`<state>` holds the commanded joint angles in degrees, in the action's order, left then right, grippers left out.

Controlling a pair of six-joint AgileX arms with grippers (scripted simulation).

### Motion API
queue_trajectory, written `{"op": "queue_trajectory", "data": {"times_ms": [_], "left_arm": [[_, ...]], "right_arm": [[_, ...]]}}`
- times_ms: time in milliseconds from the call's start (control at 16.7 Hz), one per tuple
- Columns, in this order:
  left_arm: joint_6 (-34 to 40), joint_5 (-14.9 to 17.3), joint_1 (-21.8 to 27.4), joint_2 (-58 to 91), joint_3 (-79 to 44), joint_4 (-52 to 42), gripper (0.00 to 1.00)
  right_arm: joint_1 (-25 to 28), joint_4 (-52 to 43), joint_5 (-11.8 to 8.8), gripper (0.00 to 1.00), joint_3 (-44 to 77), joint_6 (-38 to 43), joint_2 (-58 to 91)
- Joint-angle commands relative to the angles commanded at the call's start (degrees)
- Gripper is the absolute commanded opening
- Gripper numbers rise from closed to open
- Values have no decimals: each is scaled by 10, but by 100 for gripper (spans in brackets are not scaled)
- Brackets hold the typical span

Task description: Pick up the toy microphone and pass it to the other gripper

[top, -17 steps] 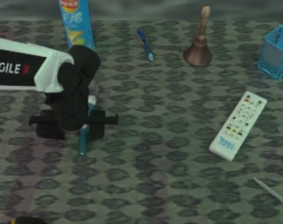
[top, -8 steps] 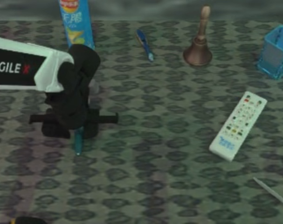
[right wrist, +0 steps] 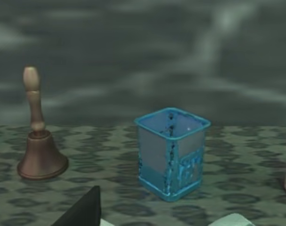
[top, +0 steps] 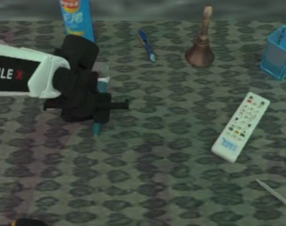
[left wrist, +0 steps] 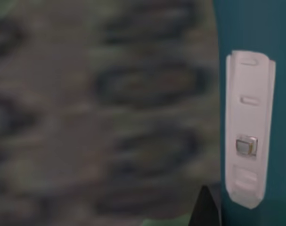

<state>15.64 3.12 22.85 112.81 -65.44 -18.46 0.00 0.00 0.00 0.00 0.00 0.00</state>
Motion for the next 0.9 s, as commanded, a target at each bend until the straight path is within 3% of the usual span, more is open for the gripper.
{"op": "queue_trajectory", "data": {"times_ms": [540, 900], "left_arm": [[-109, 152, -14, -101, 136, 481, 0], [-162, 219, -23, -177, 190, 653, 0]], "right_arm": [[0, 0, 0, 100, 0, 0, 0], [0, 0, 0, 100, 0, 0, 0]]}}
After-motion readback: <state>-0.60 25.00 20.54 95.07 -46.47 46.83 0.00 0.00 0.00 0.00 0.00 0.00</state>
